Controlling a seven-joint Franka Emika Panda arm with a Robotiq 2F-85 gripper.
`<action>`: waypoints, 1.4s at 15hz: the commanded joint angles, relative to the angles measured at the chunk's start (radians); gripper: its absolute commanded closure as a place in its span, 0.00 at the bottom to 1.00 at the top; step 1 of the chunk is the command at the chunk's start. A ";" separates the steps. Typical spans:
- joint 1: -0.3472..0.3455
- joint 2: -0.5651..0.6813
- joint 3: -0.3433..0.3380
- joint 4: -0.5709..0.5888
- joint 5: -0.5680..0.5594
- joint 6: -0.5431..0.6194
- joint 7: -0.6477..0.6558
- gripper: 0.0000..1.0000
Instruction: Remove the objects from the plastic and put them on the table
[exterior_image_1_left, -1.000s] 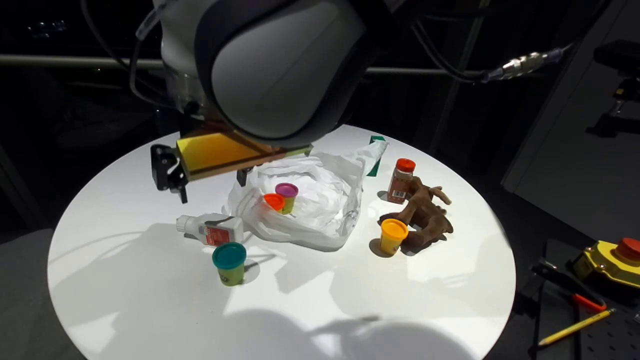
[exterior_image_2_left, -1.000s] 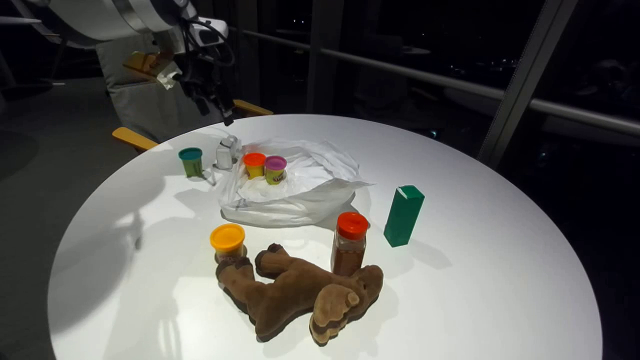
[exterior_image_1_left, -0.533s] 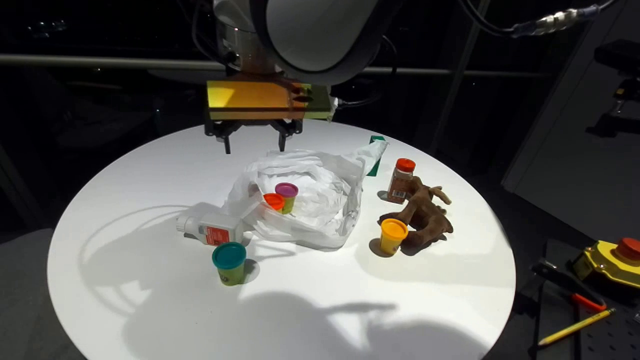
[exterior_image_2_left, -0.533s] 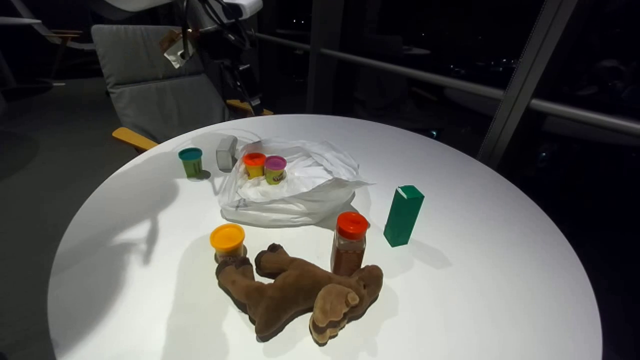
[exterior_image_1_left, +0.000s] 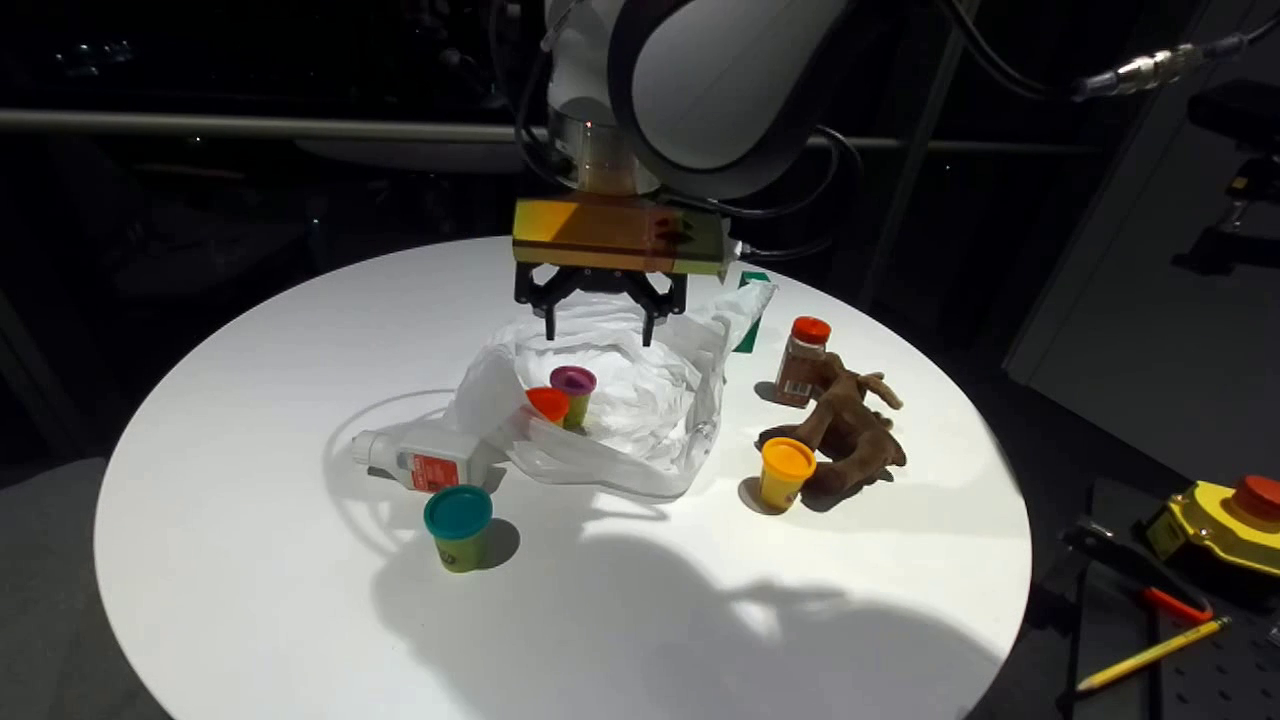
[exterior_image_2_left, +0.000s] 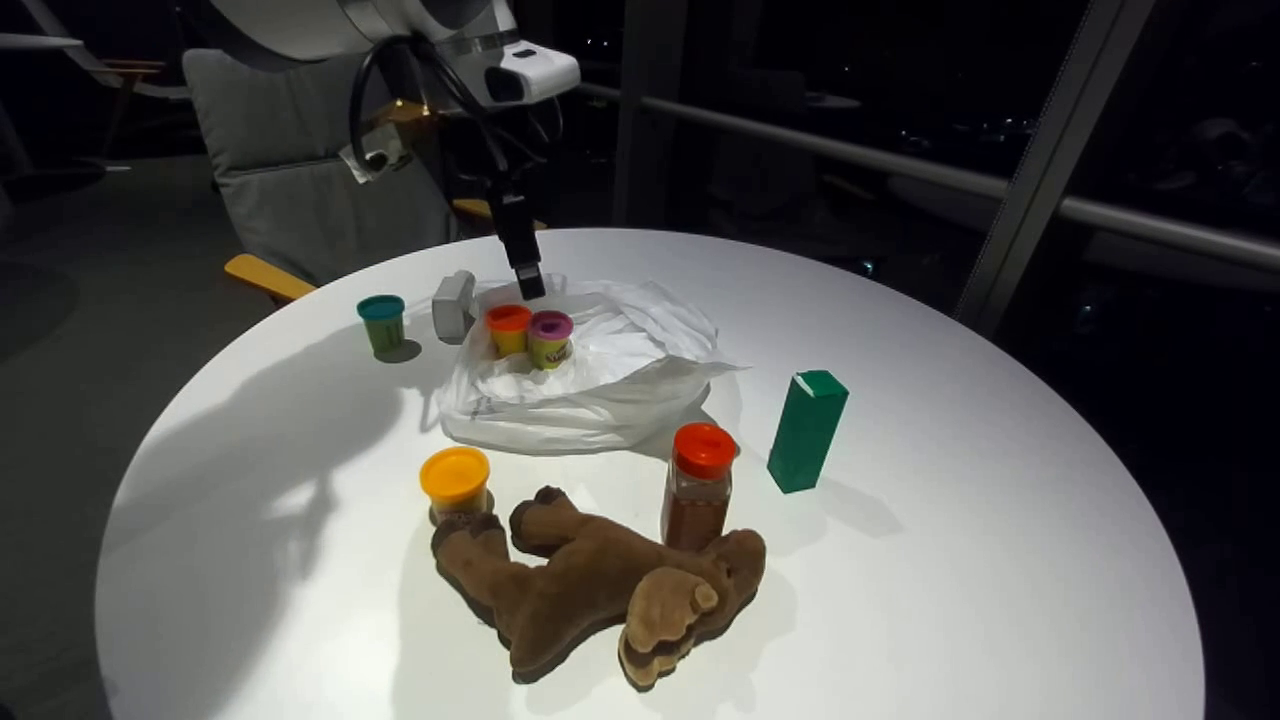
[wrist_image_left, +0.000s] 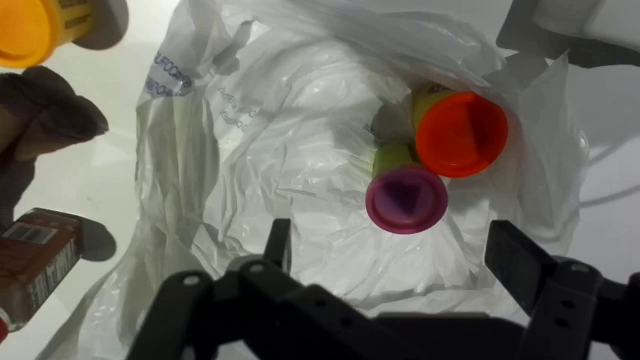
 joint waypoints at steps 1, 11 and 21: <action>-0.106 -0.004 0.090 -0.021 0.122 0.040 -0.077 0.00; -0.198 0.133 0.157 0.081 0.339 0.113 -0.227 0.00; -0.175 0.224 0.125 0.185 0.345 0.104 -0.236 0.26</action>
